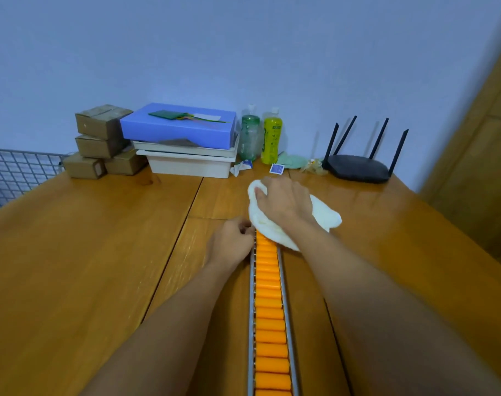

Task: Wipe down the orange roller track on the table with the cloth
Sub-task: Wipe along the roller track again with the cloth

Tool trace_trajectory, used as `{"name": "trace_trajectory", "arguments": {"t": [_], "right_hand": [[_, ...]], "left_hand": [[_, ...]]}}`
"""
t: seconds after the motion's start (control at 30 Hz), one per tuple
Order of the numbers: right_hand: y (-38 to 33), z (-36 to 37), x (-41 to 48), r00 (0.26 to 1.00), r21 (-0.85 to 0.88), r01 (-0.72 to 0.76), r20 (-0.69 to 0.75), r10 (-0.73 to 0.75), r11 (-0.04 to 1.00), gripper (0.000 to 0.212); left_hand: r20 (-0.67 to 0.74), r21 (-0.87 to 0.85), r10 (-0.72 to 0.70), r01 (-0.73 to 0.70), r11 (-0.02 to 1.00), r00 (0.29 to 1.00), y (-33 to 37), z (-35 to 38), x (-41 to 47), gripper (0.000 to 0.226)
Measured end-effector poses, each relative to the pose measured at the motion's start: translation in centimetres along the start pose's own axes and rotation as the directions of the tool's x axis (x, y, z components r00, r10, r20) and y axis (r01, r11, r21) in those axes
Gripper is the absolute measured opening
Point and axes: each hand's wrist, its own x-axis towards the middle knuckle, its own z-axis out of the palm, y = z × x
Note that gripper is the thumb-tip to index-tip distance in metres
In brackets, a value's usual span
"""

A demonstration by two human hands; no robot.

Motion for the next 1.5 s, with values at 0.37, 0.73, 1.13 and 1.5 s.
{"name": "trace_trajectory", "arguments": {"t": [0.37,0.73,1.13,1.5], "right_hand": [[-1.2,3.4,-0.6,0.989,0.043,-0.079,0.129,0.073,0.996,0.009],[-0.4,3.7,-1.1,0.993,0.054,-0.096,0.080,0.092,0.994,0.023],[3.4,2.8,-2.4,0.992,-0.056,-0.100,0.070,0.104,0.993,0.028],[7.6,-2.0,-6.2,0.952,0.089,-0.306,0.047,0.303,0.948,0.025]], "left_hand": [[0.014,-0.080,0.005,-0.003,0.997,1.000,-0.7,0.2,0.3,0.027],[0.005,-0.040,0.035,-0.034,0.999,0.999,-0.7,0.2,0.4,0.024],[-0.035,0.037,0.017,-0.016,0.999,0.999,-0.3,0.3,0.4,0.016],[-0.027,-0.054,-0.010,0.009,0.999,1.000,-0.1,0.1,0.2,0.013]]}}
